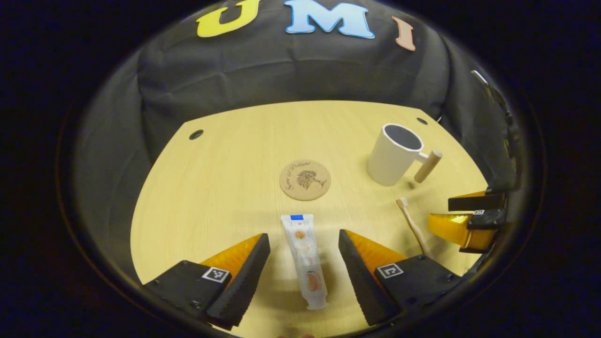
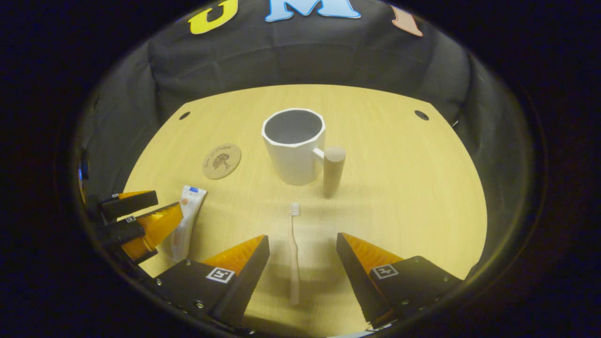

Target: Put the toothbrush and toothpaste on the desktop into the cup, then pick up the cup and place it on the coaster on the desktop.

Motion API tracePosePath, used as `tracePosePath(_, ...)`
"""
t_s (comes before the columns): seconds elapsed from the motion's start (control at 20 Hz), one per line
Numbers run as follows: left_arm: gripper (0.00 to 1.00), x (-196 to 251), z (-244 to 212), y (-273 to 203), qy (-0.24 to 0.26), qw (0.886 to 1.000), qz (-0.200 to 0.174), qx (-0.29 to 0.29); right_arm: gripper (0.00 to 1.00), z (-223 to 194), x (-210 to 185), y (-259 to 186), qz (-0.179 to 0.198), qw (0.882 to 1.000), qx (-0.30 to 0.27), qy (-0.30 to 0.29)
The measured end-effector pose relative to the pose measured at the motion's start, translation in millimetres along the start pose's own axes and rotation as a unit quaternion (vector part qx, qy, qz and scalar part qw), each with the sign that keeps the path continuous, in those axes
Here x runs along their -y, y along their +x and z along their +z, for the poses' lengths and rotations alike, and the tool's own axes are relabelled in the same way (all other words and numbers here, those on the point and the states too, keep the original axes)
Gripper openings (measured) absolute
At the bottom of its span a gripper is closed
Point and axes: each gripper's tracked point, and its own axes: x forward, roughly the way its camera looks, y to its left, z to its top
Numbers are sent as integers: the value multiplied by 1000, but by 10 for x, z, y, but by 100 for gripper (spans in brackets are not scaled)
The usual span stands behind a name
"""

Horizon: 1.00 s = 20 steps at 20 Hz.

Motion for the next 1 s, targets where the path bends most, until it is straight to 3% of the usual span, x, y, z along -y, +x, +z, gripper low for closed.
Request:
tracePosePath(0.3, 98, -78, -217, 280, -10, 999, 8, -51, 91, -209, -31, 263, -3, 998, -58, -5)
tracePosePath(0.7, 98, -97, -455, 405, -30, 995, 14, -94, 89, -315, 2, 369, -22, 995, -94, -20)
tracePosePath(0.85, 99, -101, -427, 433, -30, 996, 14, -87, 86, -353, 21, 358, -25, 994, -105, -14)
tracePosePath(0.95, 97, -64, -432, 432, -25, 996, 11, -89, 76, -361, 23, 353, -25, 994, -109, -16)
tracePosePath(1.0, 91, -32, -412, 429, -21, 996, 9, -90, 74, -358, 20, 351, -26, 993, -113, -13)
